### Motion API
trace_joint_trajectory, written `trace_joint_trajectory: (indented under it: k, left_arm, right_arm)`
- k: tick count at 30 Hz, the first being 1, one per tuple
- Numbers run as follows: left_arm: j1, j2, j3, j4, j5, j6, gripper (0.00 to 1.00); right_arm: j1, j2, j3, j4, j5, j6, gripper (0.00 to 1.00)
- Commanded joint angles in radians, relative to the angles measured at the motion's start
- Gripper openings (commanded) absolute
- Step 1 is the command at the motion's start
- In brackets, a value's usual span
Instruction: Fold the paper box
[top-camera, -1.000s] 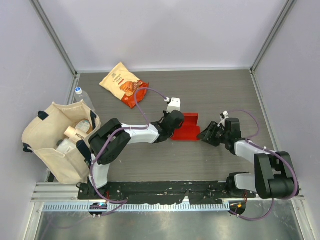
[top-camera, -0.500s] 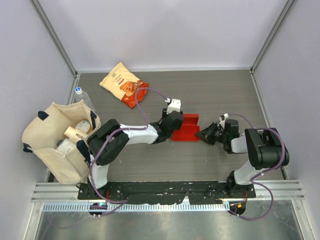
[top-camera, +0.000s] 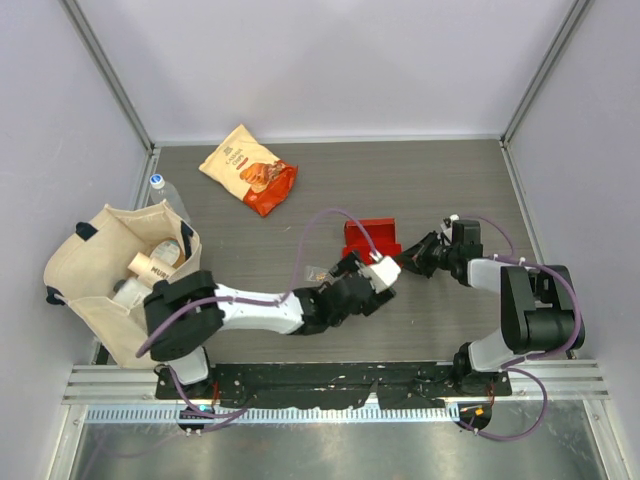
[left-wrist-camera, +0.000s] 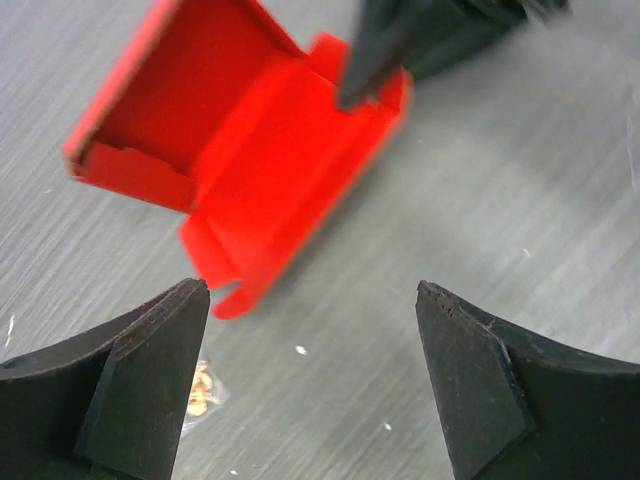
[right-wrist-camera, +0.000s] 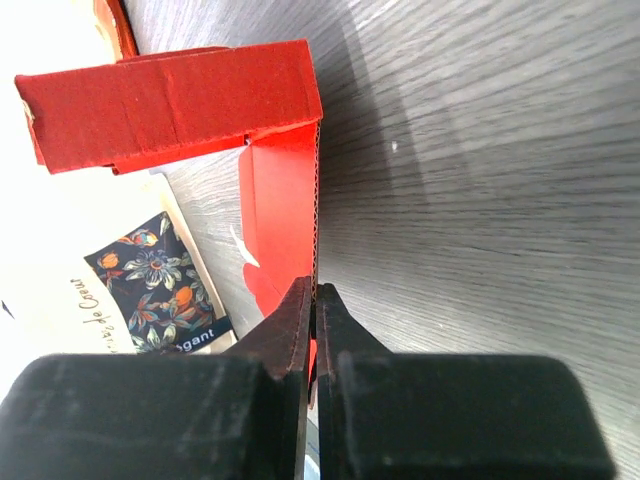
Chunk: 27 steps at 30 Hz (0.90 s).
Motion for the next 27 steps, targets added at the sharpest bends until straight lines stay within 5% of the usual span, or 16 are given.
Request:
trace_joint_trajectory:
  k: [1,3,7,10,20,25,27]
  left_arm:
    - [-0.018,0.098,0.058,0.067,-0.043,0.185,0.84]
    - [0.017,0.072,0.112,-0.025,0.008,0.078,0.74]
    - [0.149,-0.015,0.073,-0.021,0.103,-0.221,0.72]
    - [0.261,-0.031,0.002,0.070,0.239,-0.283,0.70]
    - [0.313,0.119,-0.010,0.338,0.367,-0.130,0.61]
    - [0.313,0.171,0.010,0.348,0.352,-0.093,0.60]
    - [0.313,0.179,0.008,0.354,0.343,-0.082,0.59]
  right_arm:
    - [-0.024,0.008,0.045,-0.135,-0.024,-0.023,0.02]
    - [-0.033,0.012,0.045,-0.137,-0.040,-0.026,0.02]
    - [-0.053,0.002,-0.001,-0.084,-0.043,-0.003,0.02]
    - [-0.053,0.008,-0.016,-0.048,-0.061,0.014,0.02]
    - [-0.053,-0.035,-0.036,-0.054,0.004,-0.055,0.15]
    - [-0.052,-0.153,0.037,-0.252,0.120,-0.261,0.48]
    - [-0.045,-0.211,0.065,-0.353,0.223,-0.322,0.52]
